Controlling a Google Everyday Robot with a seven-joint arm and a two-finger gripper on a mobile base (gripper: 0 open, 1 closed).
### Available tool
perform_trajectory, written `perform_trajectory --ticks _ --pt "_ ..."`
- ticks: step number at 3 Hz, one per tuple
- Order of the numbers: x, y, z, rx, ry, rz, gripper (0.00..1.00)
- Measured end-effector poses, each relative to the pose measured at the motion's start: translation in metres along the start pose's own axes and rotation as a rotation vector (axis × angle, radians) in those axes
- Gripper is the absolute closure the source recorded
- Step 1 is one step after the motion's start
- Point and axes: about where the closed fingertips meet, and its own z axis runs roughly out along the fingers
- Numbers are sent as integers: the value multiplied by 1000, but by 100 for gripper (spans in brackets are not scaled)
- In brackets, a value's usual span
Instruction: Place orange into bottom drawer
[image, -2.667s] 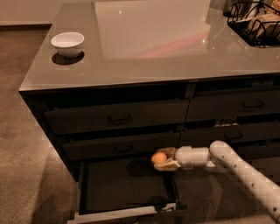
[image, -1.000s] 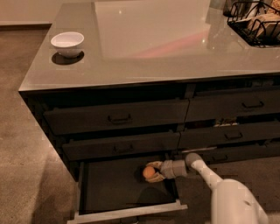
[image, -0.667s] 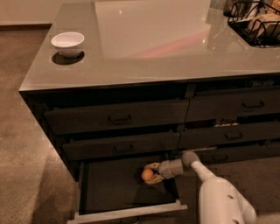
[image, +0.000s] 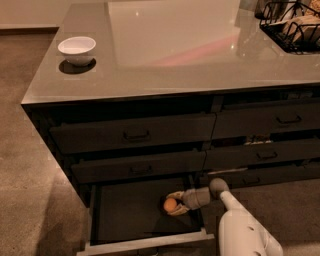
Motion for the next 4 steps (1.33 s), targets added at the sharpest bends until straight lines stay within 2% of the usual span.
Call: perform_trajectory --ticks 1,2,3,4 --pt "10 1 -6 26 -10 2 35" --pt "10 2 -2 20 -11 3 11" --pt "10 4 0 17 -13 4 0" --pt "10 4 0 17 -13 4 0"
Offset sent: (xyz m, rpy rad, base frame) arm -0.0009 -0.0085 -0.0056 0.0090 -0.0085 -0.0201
